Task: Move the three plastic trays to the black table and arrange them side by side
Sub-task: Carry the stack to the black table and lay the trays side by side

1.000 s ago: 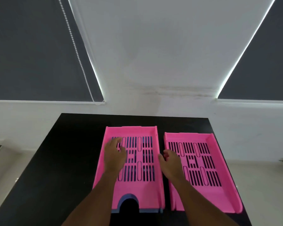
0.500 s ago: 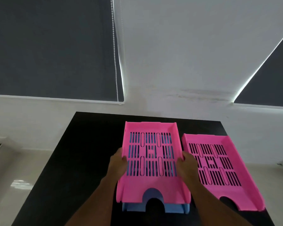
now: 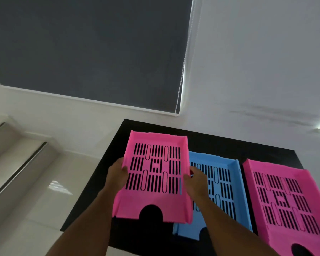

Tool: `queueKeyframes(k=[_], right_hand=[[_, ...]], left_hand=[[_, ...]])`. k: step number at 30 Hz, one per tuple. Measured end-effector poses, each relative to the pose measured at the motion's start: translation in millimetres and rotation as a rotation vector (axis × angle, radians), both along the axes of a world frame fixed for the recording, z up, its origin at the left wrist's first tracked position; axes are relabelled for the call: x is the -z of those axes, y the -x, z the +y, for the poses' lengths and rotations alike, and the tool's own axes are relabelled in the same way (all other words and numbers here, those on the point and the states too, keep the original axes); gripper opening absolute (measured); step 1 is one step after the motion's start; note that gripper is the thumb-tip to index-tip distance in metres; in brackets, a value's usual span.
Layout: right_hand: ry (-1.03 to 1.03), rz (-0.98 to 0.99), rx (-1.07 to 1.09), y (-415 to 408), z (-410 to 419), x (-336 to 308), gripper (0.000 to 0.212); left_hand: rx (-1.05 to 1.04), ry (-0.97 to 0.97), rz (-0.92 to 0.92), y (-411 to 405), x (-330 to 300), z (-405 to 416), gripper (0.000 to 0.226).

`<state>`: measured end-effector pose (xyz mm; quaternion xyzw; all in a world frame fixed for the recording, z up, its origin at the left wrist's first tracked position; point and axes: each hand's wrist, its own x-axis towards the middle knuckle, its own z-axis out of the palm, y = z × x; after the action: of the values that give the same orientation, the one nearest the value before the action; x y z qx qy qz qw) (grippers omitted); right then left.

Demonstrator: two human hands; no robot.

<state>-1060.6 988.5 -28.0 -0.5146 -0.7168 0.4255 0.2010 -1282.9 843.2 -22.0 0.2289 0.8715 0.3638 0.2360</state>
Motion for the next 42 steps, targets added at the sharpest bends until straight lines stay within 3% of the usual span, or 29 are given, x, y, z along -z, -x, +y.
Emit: queueKeyframes(k=[5,21,25,29,35,42], right_hand=[[0.063,-0.005,-0.078,24,-22,17,0.017],[0.064,-0.086,-0.190,34,-34,45,0.027],[0.013,-0.098,-0.119,29,-21,41,0.026],[-0.038,-0.030,-0.038,10,-7,33,0.034],[-0.109,-0.129,0.076,-51,20,24,0.032],[-0.142,-0.210,0.335,-154,42,36,0.040]], left_hand=[[-0.050,0.037,0.077,17,11,-29,0.022],[-0.101,0.047,-0.001,26,49,-39,0.025],[-0.101,-0.001,-0.005,21,42,-33,0.023],[-0.126,-0.061,-0.002,0,35,-17,0.040],[0.083,0.016,-0.012,-68,30,30,0.051],[0.279,0.026,-0.238,-149,38,69,0.082]])
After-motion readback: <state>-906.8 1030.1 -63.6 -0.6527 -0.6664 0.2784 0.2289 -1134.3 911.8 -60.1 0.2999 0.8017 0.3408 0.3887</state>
